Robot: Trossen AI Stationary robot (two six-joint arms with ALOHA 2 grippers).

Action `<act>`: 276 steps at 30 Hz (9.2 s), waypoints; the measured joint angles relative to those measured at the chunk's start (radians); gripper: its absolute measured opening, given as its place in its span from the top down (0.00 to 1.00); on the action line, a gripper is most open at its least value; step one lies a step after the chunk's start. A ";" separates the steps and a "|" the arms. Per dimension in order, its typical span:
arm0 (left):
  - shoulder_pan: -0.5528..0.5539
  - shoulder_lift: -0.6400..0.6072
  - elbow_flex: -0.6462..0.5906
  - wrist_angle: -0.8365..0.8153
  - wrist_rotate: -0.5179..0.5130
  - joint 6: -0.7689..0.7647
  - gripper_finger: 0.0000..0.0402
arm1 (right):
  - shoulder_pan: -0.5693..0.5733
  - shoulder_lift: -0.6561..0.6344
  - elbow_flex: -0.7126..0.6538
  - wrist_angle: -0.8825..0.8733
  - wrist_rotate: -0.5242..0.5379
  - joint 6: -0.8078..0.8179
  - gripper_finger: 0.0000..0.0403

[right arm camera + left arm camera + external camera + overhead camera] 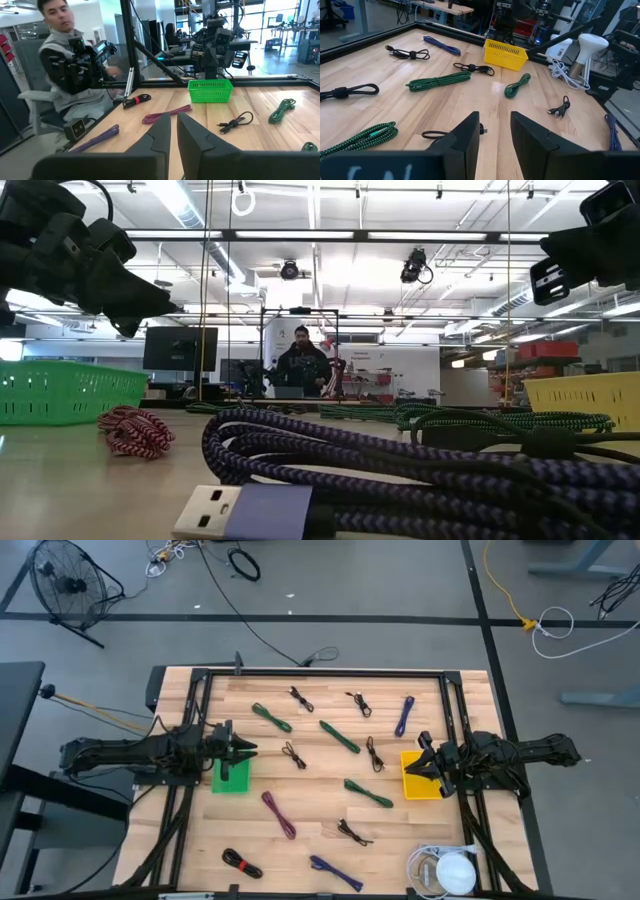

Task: Pick & Place USB Port

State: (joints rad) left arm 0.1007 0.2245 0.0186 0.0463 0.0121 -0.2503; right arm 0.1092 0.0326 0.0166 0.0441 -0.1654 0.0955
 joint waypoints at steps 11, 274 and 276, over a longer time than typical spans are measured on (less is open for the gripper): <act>0.000 0.000 0.000 0.000 0.000 0.000 0.71 | 0.000 0.000 0.000 0.000 0.000 0.000 0.91; 0.000 0.004 0.000 0.061 -0.254 -0.028 0.71 | -0.261 1.176 0.893 -1.110 0.834 1.051 0.37; 0.000 0.004 0.000 0.061 -0.252 -0.028 0.71 | -0.297 1.218 0.893 -1.095 0.817 1.032 0.36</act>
State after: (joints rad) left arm 0.1009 0.2287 0.0185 0.1074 -0.2398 -0.2779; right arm -0.1874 1.2510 0.9091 -1.0505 0.6517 1.1272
